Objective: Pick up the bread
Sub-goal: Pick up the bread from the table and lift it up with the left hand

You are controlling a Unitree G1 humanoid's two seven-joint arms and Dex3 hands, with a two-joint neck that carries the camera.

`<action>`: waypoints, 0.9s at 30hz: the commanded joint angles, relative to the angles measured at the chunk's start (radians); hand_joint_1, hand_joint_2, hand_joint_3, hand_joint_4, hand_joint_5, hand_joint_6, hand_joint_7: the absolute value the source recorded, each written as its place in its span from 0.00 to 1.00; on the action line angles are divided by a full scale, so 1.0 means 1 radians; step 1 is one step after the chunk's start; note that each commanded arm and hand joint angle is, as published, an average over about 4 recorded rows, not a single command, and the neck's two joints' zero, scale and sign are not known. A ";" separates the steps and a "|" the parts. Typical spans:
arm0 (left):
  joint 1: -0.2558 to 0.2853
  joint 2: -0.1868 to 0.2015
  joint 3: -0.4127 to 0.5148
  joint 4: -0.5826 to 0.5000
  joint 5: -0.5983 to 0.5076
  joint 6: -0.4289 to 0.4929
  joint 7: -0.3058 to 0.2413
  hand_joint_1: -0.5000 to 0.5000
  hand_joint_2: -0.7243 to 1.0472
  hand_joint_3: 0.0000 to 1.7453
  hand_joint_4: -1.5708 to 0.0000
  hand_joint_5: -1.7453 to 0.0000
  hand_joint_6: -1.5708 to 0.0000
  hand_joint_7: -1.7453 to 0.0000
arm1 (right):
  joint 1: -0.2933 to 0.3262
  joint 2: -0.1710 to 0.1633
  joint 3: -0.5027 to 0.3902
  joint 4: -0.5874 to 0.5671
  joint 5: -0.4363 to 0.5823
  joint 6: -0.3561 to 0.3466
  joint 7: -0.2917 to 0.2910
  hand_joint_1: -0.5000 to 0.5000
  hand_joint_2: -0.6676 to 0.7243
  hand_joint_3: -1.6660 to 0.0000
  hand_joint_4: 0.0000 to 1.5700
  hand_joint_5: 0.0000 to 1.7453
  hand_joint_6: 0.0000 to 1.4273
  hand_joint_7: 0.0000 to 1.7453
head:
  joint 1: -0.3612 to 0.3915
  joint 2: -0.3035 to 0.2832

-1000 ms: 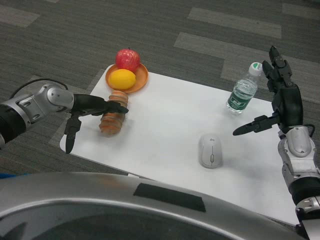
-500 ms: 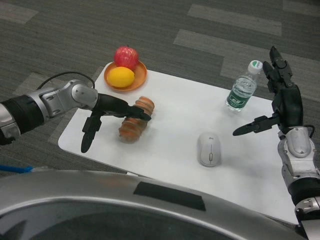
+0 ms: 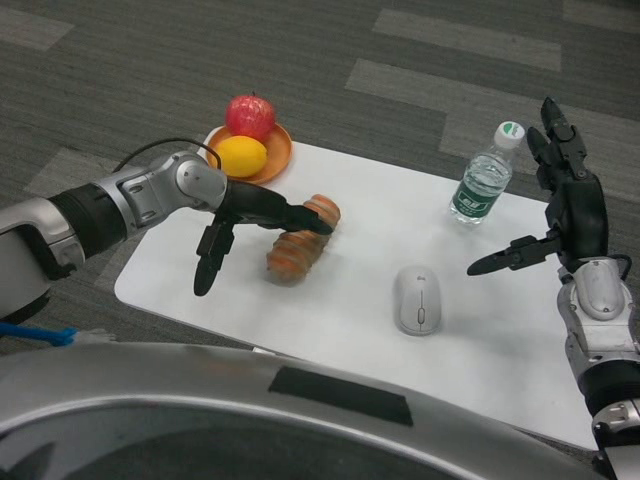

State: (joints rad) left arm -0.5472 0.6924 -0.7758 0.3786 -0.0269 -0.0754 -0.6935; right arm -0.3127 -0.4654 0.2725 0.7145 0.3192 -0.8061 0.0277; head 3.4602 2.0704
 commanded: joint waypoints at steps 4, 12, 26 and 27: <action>-0.007 0.029 0.039 -0.039 -0.013 -0.004 -0.004 0.69 0.49 0.05 1.00 0.90 1.00 0.92 | 0.001 0.010 -0.009 -0.004 0.006 -0.001 0.003 0.08 0.64 1.00 0.00 0.11 0.00 0.00 | -0.003 0.010; 0.003 0.062 0.090 -0.053 -0.024 -0.015 -0.001 0.70 0.56 0.05 1.00 0.90 1.00 0.92 | 0.001 0.014 -0.013 -0.007 0.006 -0.002 0.003 0.08 0.64 1.00 0.00 0.11 0.00 0.00 | -0.001 0.015; 0.011 0.065 0.219 -0.141 0.071 0.005 0.026 0.64 0.34 0.04 1.00 0.88 1.00 0.91 | 0.001 0.022 -0.016 -0.003 0.006 -0.002 0.006 0.08 0.64 1.00 0.00 0.11 0.00 0.00 | -0.029 0.026; 0.005 0.058 0.218 -0.152 0.088 0.019 0.028 0.61 0.30 0.05 1.00 0.88 1.00 0.90 | 0.000 0.024 -0.015 -0.001 0.006 -0.002 0.006 0.08 0.64 1.00 0.00 0.11 0.00 0.00 | -0.039 0.030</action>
State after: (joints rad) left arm -0.5344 0.7550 -0.5640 0.2471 0.0361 -0.0804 -0.6727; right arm -0.3126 -0.4489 0.2640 0.7131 0.3191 -0.8063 0.0349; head 3.4283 2.0982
